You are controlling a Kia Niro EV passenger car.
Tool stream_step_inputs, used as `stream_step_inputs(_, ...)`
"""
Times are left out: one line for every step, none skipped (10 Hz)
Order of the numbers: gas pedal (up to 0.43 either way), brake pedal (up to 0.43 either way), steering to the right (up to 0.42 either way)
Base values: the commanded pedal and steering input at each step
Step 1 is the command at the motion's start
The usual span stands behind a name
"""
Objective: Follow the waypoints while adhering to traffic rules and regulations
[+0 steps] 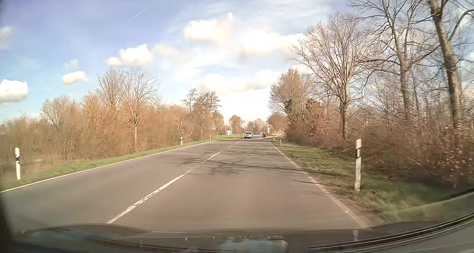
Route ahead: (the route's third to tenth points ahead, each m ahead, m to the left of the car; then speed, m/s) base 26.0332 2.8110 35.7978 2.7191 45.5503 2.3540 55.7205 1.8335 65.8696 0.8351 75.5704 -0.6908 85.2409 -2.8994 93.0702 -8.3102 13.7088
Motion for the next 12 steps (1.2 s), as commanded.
stream_step_inputs(0.11, 0.0, 0.001)
stream_step_inputs(0.11, 0.0, 0.001)
stream_step_inputs(0.11, 0.0, 0.0)
stream_step_inputs(0.118, 0.0, 0.0)
stream_step_inputs(0.118, 0.0, 0.0)
stream_step_inputs(0.118, 0.0, 0.0)
stream_step_inputs(0.118, 0.0, 0.0)
stream_step_inputs(0.118, 0.0, 0.0)
stream_step_inputs(0.118, 0.0, 0.0)
stream_step_inputs(0.118, 0.0, 0.0)
stream_step_inputs(0.118, 0.0, 0.0)
stream_step_inputs(0.118, 0.0, 0.0)
